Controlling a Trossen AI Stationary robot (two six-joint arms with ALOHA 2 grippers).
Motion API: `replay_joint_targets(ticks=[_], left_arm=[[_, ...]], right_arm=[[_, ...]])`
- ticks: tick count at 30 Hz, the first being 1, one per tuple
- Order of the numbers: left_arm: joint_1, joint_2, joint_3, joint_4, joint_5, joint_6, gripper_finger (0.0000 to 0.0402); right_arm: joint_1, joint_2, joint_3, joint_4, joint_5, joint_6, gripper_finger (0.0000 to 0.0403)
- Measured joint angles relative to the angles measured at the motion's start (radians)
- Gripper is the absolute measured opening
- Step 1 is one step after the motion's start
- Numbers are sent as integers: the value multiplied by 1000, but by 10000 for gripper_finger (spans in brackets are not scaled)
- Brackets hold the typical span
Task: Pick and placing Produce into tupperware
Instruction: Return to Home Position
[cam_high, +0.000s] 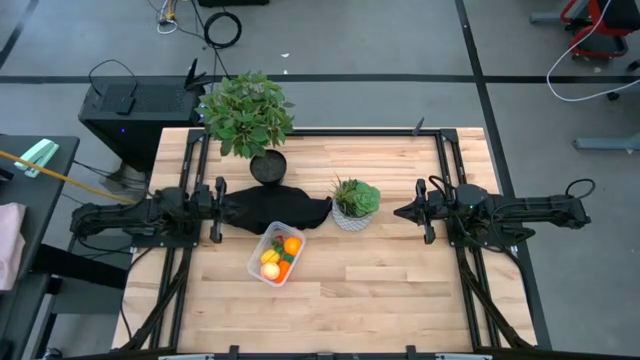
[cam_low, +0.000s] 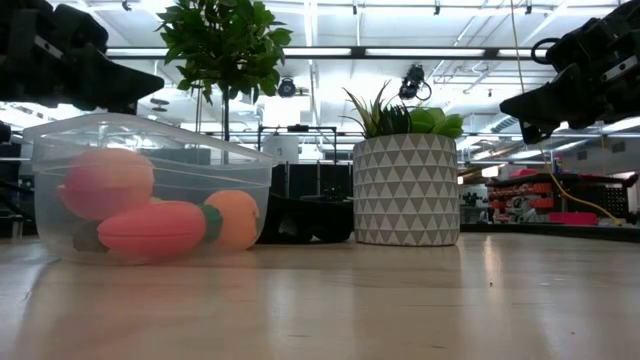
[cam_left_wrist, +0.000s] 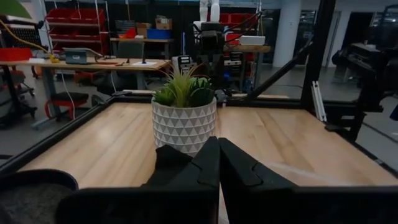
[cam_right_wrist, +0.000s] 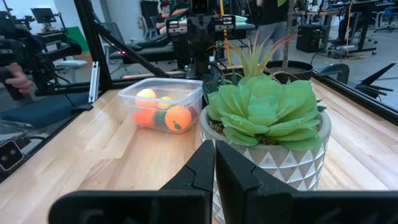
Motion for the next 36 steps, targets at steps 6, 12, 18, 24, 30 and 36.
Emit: replay_joint_targets(ticks=[6, 12, 18, 24, 30, 36], left_arm=[[0, 0, -1, 8, -2, -18, 37], [0, 0, -1, 14, -4, -18, 51], [0, 0, -1, 18, -5, -18, 47], [0, 0, -1, 23, -5, -18, 41], [0, 0, -1, 24, -3, -18, 46], [0, 0, -1, 25, -3, -18, 46]], right_arm=[[0, 0, 0, 0, 0, 0, 23], [0, 0, 0, 0, 0, 0, 23], [0, 0, 0, 0, 0, 0, 23], [-1, 0, 0, 0, 0, -119, 23], [0, 0, 0, 0, 0, -209, 23], [0, 0, 0, 0, 0, -209, 23]])
